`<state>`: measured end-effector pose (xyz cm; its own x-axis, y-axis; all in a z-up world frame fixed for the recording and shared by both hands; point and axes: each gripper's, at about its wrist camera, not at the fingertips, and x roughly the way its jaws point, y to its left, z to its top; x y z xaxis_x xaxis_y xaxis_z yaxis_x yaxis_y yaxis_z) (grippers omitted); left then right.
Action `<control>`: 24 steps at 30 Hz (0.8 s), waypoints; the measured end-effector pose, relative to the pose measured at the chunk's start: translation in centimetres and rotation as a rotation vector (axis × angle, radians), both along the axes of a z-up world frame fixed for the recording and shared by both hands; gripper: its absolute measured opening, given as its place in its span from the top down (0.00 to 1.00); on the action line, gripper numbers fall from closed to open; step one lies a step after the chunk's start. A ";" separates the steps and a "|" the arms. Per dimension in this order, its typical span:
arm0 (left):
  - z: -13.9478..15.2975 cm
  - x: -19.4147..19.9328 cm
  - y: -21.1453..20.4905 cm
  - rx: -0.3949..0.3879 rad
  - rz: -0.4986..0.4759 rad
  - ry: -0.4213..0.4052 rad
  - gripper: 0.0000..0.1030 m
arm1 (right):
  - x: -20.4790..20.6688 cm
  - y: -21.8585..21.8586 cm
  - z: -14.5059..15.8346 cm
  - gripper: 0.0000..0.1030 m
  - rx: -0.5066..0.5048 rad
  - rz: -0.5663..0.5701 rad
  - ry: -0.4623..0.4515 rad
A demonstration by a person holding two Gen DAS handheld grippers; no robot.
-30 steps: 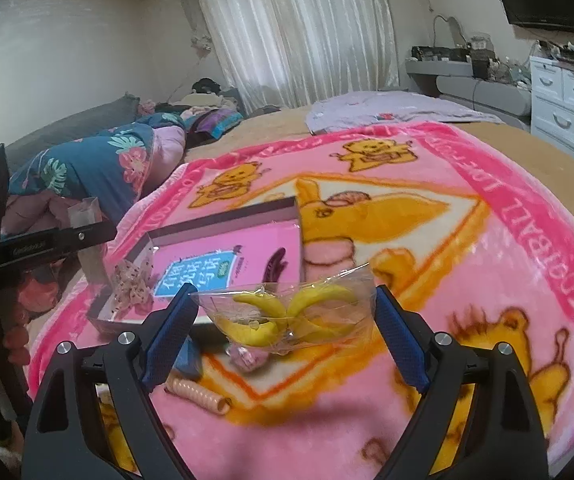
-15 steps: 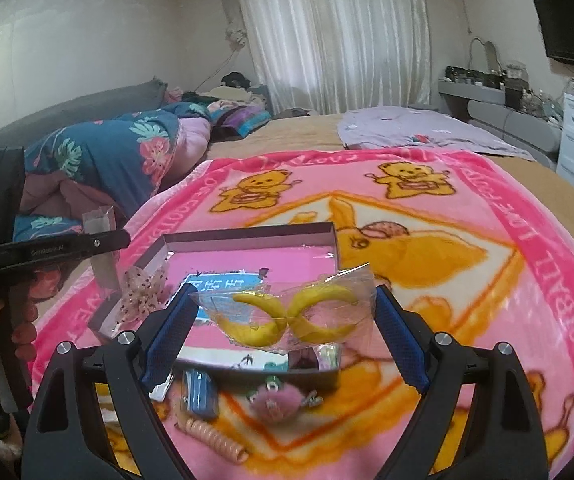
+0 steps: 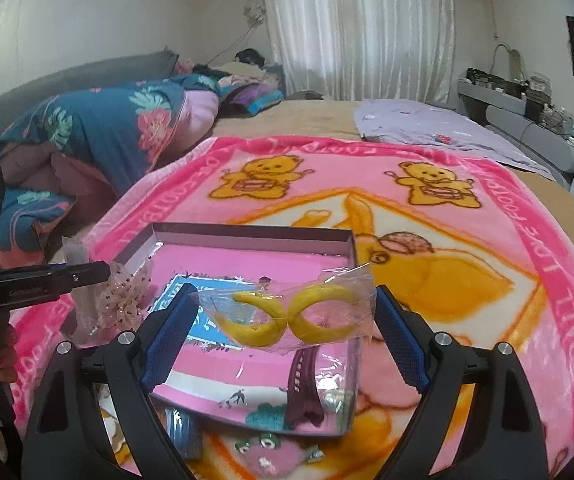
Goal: Organize jewelry
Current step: 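Carry the clear packet with the left tool into the box while the right tool carries the yellow bag there, then release the clear packet with the left tool while the right tool releases the yellow bag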
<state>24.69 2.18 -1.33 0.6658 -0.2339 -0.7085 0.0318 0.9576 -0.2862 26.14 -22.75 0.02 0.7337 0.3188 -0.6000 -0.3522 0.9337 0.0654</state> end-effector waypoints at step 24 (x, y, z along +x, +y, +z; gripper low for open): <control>-1.2 -0.2 0.7 0.037 0.021 0.031 0.42 | 2.9 4.8 -5.6 0.14 -0.126 0.119 0.197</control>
<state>24.45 2.86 -2.49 0.6481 -0.1927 -0.7368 0.0030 0.9681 -0.2507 29.00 -17.91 -5.57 0.5608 0.3091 -0.7681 -0.4518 0.8916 0.0289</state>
